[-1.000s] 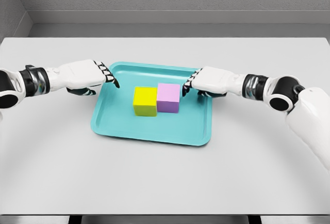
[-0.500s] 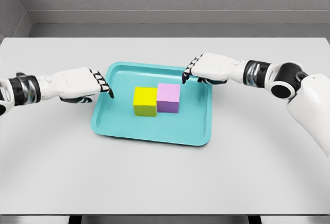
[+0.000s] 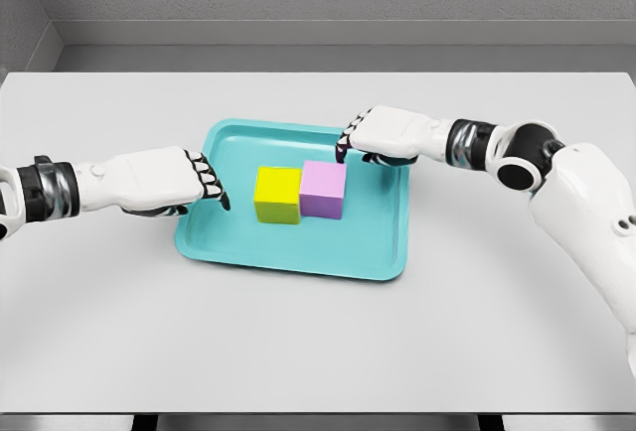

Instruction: Push two cubes

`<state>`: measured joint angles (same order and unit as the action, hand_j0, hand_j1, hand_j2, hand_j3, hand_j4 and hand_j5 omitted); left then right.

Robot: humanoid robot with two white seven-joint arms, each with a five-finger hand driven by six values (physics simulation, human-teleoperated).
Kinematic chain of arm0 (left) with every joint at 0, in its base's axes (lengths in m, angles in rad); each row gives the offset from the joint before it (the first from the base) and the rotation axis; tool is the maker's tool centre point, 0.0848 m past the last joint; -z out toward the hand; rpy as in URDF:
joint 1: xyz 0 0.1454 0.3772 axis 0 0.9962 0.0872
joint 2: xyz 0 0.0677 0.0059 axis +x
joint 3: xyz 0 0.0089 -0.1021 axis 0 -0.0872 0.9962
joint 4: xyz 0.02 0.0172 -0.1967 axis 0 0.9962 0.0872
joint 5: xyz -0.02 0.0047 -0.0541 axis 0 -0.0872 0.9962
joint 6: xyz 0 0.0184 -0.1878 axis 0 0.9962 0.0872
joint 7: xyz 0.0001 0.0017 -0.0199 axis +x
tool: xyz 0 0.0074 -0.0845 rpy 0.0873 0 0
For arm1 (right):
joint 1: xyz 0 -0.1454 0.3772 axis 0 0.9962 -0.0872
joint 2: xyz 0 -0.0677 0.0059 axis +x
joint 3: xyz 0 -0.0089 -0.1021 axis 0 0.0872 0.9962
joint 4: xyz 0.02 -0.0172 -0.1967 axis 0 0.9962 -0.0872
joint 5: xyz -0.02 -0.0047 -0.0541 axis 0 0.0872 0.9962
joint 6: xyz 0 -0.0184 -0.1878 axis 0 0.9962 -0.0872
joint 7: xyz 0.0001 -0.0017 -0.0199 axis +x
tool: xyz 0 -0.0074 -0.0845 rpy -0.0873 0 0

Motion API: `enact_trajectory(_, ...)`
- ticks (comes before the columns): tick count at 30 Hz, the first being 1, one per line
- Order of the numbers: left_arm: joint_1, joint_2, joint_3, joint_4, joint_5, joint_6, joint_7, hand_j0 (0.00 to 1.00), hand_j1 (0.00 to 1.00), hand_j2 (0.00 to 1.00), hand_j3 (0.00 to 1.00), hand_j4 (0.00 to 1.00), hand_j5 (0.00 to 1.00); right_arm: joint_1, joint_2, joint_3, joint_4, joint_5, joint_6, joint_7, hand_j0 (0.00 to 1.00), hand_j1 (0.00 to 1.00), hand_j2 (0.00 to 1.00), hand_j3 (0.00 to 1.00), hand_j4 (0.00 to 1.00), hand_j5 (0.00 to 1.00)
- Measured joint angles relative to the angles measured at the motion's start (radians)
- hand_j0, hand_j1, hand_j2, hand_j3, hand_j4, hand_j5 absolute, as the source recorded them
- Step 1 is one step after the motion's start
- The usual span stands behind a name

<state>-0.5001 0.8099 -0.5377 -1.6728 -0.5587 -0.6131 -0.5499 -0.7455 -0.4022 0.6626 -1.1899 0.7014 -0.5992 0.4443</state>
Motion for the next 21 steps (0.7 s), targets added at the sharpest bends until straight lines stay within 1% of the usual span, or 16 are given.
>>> enact_trajectory(4, 0.0, 0.016, 0.014, -0.001, 0.008, 0.0, 0.0, 0.7, 0.7, 0.7, 0.7, 0.7, 0.7, -0.002, 0.002, 0.008, 0.001, -0.011, 0.008, -0.003, 0.59, 0.59, 0.59, 0.59, 0.59, 0.59)
enact_trajectory(6, 0.0, 0.025, 0.021, 0.001, 0.01, 0.0, 0.0, 0.7, 0.7, 0.7, 0.7, 0.7, 0.7, -0.015, 0.003, 0.015, 0.013, 0.007, -0.003, 0.001, 0.59, 0.59, 0.59, 0.59, 0.59, 0.59)
enact_trajectory(13, 0.0, 0.039, 0.033, 0.006, 0.016, 0.0, -0.001, 0.7, 0.7, 0.7, 0.7, 0.7, 0.7, -0.026, 0.005, 0.022, 0.053, 0.033, -0.013, 0.005, 0.59, 0.59, 0.59, 0.59, 0.59, 0.59)
enact_trajectory(21, 0.0, 0.046, 0.041, 0.008, 0.019, 0.0, -0.001, 0.7, 0.7, 0.7, 0.7, 0.7, 0.7, -0.029, 0.027, 0.024, 0.059, 0.038, -0.014, 0.005, 0.59, 0.59, 0.59, 0.59, 0.59, 0.59)
